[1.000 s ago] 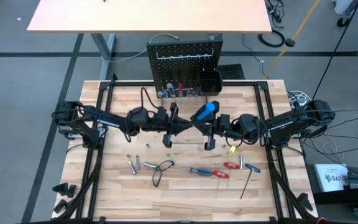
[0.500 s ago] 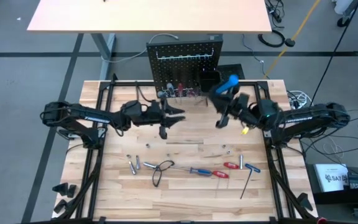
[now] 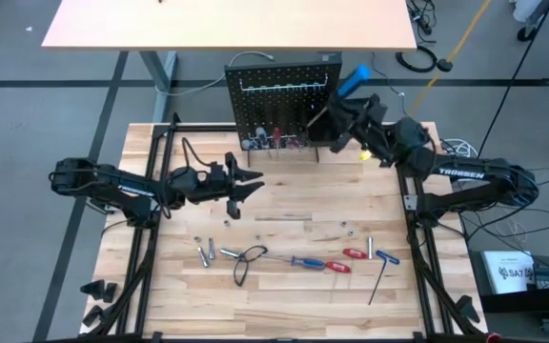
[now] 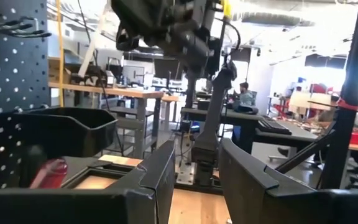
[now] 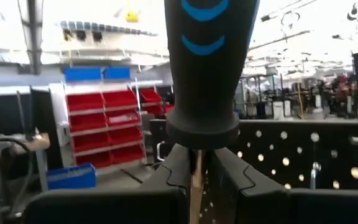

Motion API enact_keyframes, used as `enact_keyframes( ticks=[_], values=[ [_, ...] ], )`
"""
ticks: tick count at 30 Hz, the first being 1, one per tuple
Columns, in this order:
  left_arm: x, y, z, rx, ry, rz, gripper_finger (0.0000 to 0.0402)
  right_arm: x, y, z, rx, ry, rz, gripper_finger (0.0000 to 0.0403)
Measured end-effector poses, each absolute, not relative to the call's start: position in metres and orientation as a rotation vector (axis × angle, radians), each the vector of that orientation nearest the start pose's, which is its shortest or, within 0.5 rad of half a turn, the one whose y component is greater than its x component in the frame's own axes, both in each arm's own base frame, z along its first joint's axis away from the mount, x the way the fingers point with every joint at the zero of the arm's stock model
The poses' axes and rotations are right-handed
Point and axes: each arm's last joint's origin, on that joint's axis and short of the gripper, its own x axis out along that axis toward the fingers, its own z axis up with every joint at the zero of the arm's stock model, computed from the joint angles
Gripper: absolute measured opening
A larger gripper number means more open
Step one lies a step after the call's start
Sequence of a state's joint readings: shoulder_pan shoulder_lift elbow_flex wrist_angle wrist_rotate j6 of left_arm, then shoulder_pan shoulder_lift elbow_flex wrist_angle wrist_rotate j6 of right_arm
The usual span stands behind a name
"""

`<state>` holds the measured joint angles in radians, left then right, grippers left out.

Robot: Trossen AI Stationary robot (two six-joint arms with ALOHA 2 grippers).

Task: Hang tools onto peg board
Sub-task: Hang the black blue screwdriver on the peg board

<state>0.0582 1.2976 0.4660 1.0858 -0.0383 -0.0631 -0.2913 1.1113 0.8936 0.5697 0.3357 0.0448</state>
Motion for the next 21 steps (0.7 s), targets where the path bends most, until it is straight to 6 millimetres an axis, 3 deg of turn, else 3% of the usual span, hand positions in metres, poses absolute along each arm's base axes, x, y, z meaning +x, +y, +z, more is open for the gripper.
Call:
enact_keyframes(
  ticks=[11,21],
  values=[
    [0.249,0.016,0.244,-0.042,-0.274,0.09,0.0123,0.269,-0.104,0.378,0.087,-0.276,-0.716,0.0021],
    [0.25,0.015,0.244,-0.042,-0.266,0.077,0.0123,0.269,-0.108,0.375,0.118,-0.278,-0.803,0.0021]
  ],
)
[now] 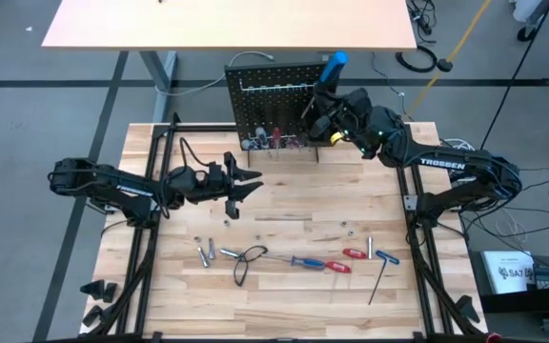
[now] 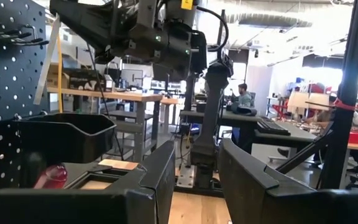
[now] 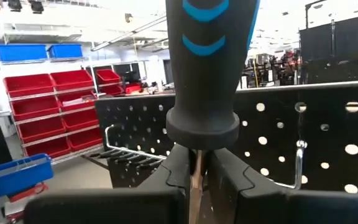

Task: Hang tools onto peg board
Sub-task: Hang the black blue screwdriver on the peg board

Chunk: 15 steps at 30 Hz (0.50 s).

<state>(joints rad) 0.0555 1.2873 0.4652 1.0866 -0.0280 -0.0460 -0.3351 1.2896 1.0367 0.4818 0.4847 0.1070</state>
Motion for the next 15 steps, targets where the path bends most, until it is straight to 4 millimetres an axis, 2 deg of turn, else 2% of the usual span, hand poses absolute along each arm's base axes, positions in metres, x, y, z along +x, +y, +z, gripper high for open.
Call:
enact_keyframes(
  ticks=[15],
  values=[
    [0.2499,0.0147,0.2433,-0.043,-0.263,0.077,0.0123,0.2647,-0.1182,0.3713,0.168,-0.266,-0.902,0.0021]
  ],
)
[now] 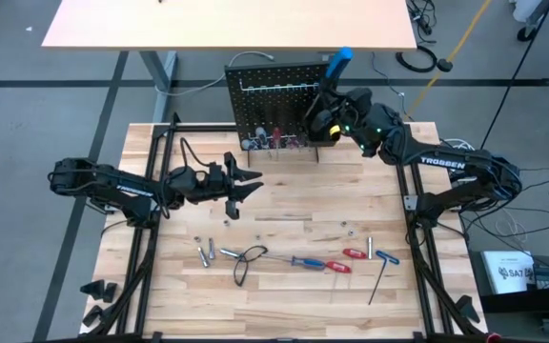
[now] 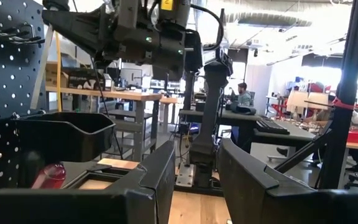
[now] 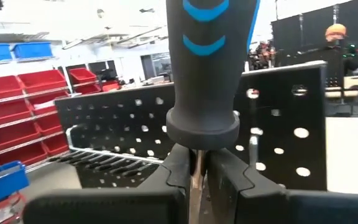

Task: Hang tools onto peg board
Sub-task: Hang the black blue screwdriver on the peg board

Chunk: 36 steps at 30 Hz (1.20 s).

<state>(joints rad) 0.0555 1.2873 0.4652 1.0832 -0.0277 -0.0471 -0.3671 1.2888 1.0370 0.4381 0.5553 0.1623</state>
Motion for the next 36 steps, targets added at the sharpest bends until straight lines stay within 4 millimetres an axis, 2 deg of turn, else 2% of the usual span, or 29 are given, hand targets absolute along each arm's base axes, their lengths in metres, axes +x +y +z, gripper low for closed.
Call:
enact_keyframes(
  ticks=[20,29,36],
  values=[
    [0.25,0.015,0.243,-0.046,-0.263,0.076,0.0123,0.263,-0.126,0.371,0.194,-0.285,-0.918,0.0021],
    [0.25,0.015,0.243,-0.047,-0.263,0.075,0.0123,0.277,-0.134,0.358,0.198,-0.291,-0.937,0.0021],
    [0.25,0.015,0.243,-0.049,-0.263,0.075,0.0123,0.28,-0.137,0.353,0.192,-0.283,-0.961,0.0021]
  ],
)
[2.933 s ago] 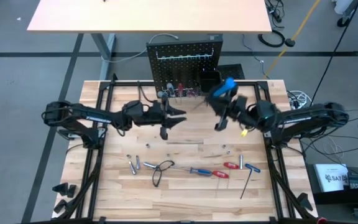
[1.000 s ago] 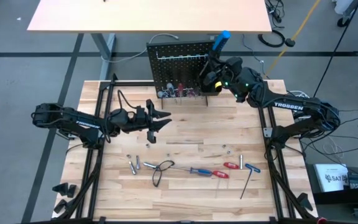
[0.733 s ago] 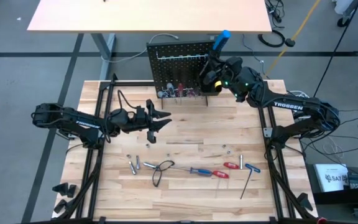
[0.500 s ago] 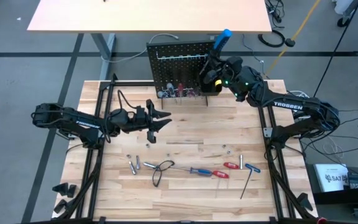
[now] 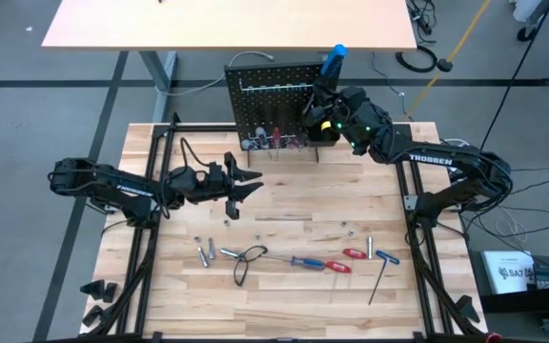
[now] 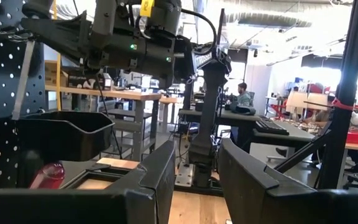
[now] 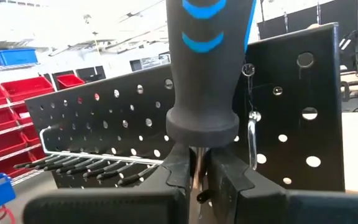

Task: Hang tools onto peg board
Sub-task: Hang the black blue screwdriver on the peg board

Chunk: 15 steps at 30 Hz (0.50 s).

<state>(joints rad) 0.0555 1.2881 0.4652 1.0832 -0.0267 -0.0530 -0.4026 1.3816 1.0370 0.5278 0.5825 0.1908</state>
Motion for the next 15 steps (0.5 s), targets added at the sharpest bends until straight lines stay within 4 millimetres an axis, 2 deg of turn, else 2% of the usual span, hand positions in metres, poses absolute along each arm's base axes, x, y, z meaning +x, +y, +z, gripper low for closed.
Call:
enact_keyframes(
  ticks=[15],
  values=[
    [0.25,0.0147,0.243,-0.045,-0.262,0.075,0.0123,0.2805,-0.1373,0.3496,0.174,-0.232,-1.005,0.0021]
  ],
)
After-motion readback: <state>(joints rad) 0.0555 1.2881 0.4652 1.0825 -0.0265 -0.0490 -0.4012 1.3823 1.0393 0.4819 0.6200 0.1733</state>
